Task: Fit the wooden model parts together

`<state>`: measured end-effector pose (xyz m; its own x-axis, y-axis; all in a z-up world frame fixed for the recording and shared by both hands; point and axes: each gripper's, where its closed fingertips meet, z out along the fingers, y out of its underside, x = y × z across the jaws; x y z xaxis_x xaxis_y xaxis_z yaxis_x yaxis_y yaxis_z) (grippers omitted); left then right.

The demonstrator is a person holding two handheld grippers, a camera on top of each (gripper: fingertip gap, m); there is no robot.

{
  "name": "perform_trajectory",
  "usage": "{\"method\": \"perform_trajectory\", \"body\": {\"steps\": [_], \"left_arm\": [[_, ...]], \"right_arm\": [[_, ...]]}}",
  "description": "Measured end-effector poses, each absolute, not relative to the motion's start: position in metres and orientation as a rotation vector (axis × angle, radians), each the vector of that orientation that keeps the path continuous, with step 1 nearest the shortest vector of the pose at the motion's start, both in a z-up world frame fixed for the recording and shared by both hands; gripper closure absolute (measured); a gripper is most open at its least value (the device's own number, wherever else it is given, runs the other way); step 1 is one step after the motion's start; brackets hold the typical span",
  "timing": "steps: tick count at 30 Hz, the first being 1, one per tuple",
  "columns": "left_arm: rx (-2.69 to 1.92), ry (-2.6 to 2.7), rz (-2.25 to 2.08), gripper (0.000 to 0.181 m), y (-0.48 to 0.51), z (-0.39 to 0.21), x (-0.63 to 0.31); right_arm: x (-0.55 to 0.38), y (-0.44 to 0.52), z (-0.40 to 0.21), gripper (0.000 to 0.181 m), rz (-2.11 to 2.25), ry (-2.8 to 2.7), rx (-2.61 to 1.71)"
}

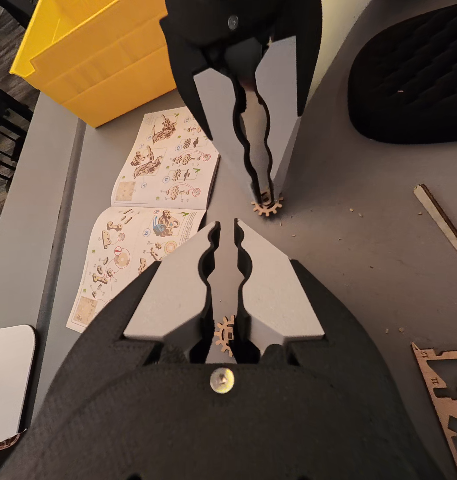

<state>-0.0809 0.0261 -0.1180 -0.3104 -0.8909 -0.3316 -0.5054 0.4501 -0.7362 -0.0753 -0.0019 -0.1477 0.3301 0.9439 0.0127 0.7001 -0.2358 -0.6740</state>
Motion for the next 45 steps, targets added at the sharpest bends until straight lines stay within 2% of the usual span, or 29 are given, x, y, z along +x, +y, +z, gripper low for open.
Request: {"method": "perform_trajectory", "body": {"steps": [7,10,14,19,24,26,29,35,45], "left_arm": [[-1.173,1.966,-0.662,0.173,0.028,-0.119,-0.081],[-1.173,1.962,-0.664,0.173,0.028,-0.118,-0.081],[-1.177,1.95,-0.688,0.173,0.027,-0.115,-0.081],[-1.101,1.931,-0.793,0.163,0.015,-0.101,-0.08],[-1.098,1.968,-0.778,0.165,0.012,-0.106,-0.083],[-1.11,1.982,-0.77,0.165,0.013,-0.111,-0.083],[-1.114,1.996,-0.725,0.166,0.016,-0.115,-0.084],[-1.128,2.006,-0.716,0.166,0.018,-0.119,-0.084],[-1.12,2.01,-0.725,0.167,0.015,-0.118,-0.084]], "right_arm": [[-0.077,0.0,-0.128,0.174,0.537,-1.402,-1.953],[-0.067,0.006,-0.146,0.175,0.506,-1.394,-1.998],[-0.067,0.011,-0.125,0.174,0.713,-1.192,-2.015],[-0.072,0.006,-0.076,0.175,1.377,-0.773,-1.974],[-0.07,0.005,-0.075,0.175,1.527,-0.677,-1.967],[-0.067,0.009,-0.085,0.175,1.475,-0.67,-2.01],[-0.062,0.012,-0.118,0.175,1.148,-0.846,-2.122],[-0.064,0.014,-0.143,0.174,0.661,-1.139,-2.068],[-0.069,0.009,-0.145,0.174,0.615,-1.204,-1.966]]}}
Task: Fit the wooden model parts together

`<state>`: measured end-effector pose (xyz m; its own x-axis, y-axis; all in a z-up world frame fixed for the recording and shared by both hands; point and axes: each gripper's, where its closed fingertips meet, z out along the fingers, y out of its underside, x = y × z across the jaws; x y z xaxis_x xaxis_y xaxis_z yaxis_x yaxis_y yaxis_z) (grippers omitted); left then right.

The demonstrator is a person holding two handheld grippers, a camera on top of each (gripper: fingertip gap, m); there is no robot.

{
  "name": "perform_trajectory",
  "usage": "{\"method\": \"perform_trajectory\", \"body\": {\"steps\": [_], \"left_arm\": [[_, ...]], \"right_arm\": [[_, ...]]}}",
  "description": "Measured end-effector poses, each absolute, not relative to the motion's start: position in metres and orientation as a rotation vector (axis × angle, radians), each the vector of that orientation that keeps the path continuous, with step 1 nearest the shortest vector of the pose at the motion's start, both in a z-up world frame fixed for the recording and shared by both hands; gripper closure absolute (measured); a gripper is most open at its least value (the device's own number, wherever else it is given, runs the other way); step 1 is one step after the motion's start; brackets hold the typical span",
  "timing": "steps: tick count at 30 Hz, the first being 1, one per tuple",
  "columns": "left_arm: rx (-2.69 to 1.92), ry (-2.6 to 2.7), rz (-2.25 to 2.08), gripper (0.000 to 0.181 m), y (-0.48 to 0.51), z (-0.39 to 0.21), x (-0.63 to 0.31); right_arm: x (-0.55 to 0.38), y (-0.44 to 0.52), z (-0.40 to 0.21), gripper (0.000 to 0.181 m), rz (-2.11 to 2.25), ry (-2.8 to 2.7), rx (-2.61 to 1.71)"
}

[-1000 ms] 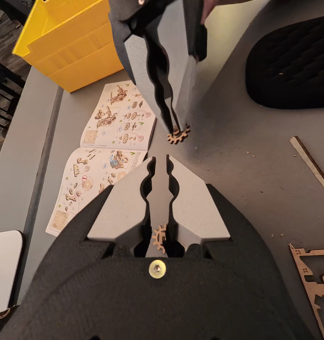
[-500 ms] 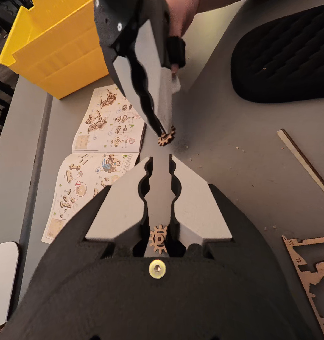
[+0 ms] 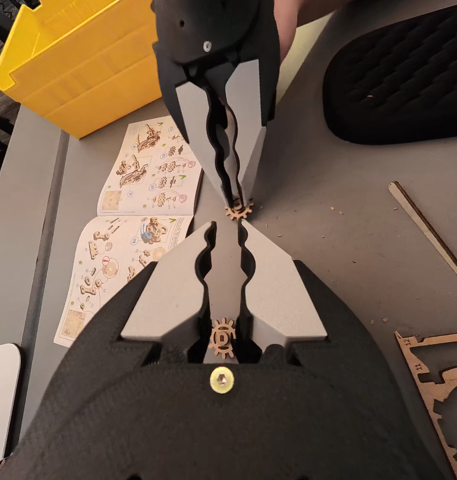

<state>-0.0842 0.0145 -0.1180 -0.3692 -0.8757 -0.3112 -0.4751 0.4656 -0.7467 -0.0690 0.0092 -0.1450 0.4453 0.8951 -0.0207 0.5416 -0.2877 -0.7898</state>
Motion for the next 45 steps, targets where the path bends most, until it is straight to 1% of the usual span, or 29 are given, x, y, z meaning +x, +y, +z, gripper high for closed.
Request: {"method": "perform_trajectory", "body": {"steps": [3,5,6,9,11,14,15,16,19,20,21,24,25,26,27,29,30,31,32,34,36,37,39,41,45], "left_arm": [[-1.12,2.012,-0.724,0.167,0.014,-0.118,-0.084],[-1.117,2.011,-0.724,0.167,0.014,-0.118,-0.084],[-1.118,2.01,-0.724,0.167,0.014,-0.117,-0.084],[-1.117,2.008,-0.722,0.167,0.014,-0.117,-0.084],[-1.123,2.009,-0.721,0.167,0.015,-0.118,-0.084],[-1.116,2.008,-0.719,0.167,0.014,-0.117,-0.084],[-1.117,2.006,-0.721,0.167,0.015,-0.116,-0.084],[-1.118,2.005,-0.725,0.167,0.014,-0.116,-0.084],[-1.113,2.008,-0.718,0.167,0.015,-0.116,-0.084],[-1.116,2.007,-0.72,0.167,0.015,-0.117,-0.084],[-1.119,2.007,-0.722,0.167,0.015,-0.117,-0.084],[-1.112,2.004,-0.718,0.168,0.015,-0.116,-0.084],[-1.114,2.002,-0.719,0.168,0.015,-0.115,-0.084],[-1.117,2.001,-0.723,0.168,0.015,-0.115,-0.084],[-1.116,1.999,-0.724,0.168,0.015,-0.114,-0.084],[-1.112,1.997,-0.723,0.168,0.016,-0.114,-0.084],[-1.113,1.995,-0.725,0.168,0.016,-0.113,-0.084],[-1.117,1.994,-0.727,0.168,0.016,-0.113,-0.084],[-1.118,1.993,-0.727,0.168,0.016,-0.113,-0.084],[-1.112,1.991,-0.726,0.168,0.015,-0.112,-0.083],[-1.116,1.99,-0.732,0.168,0.015,-0.112,-0.083],[-1.118,1.99,-0.735,0.167,0.015,-0.112,-0.083],[-1.111,1.991,-0.73,0.168,0.015,-0.112,-0.083],[-1.118,1.992,-0.735,0.167,0.015,-0.113,-0.083],[-1.115,1.994,-0.729,0.168,0.015,-0.113,-0.083]], "right_arm": [[-0.07,0.008,-0.136,0.174,0.625,-1.204,-1.939],[-0.067,0.008,-0.148,0.171,0.615,-1.216,-1.961],[-0.069,0.009,-0.143,0.174,0.677,-1.171,-1.956],[-0.07,0.009,-0.138,0.174,0.601,-1.216,-1.912],[-0.069,0.008,-0.144,0.174,0.691,-1.168,-1.967],[-0.069,0.009,-0.136,0.175,0.618,-1.203,-1.912],[-0.066,0.007,-0.149,0.171,0.627,-1.218,-1.97],[-0.067,0.01,-0.144,0.174,0.669,-1.165,-1.964],[-0.068,0.011,-0.135,0.175,0.603,-1.197,-1.897],[-0.065,0.009,-0.151,0.168,0.606,-1.222,-1.966],[-0.069,0.01,-0.144,0.174,0.689,-1.157,-1.95],[-0.069,0.01,-0.133,0.175,0.638,-1.189,-1.896],[-0.066,0.01,-0.146,0.17,0.638,-1.198,-1.947],[-0.067,0.011,-0.143,0.175,0.706,-1.145,-1.943],[-0.066,0.01,-0.144,0.174,0.711,-1.15,-1.983],[-0.068,0.011,-0.136,0.174,0.629,-1.193,-1.908],[-0.066,0.01,-0.146,0.17,0.615,-1.209,-1.94],[-0.067,0.012,-0.144,0.174,0.675,-1.161,-1.933],[-0.065,0.011,-0.144,0.174,0.693,-1.156,-1.971],[-0.07,0.01,-0.131,0.175,0.649,-1.188,-1.879],[-0.07,0.011,-0.144,0.176,0.683,-1.176,-1.91],[-0.066,0.011,-0.145,0.174,0.713,-1.151,-1.97],[-0.071,0.008,-0.131,0.174,0.696,-1.187,-1.881],[-0.067,0.007,-0.148,0.173,0.697,-1.201,-1.937],[-0.067,0.011,-0.134,0.174,0.7,-1.164,-1.893]]}}
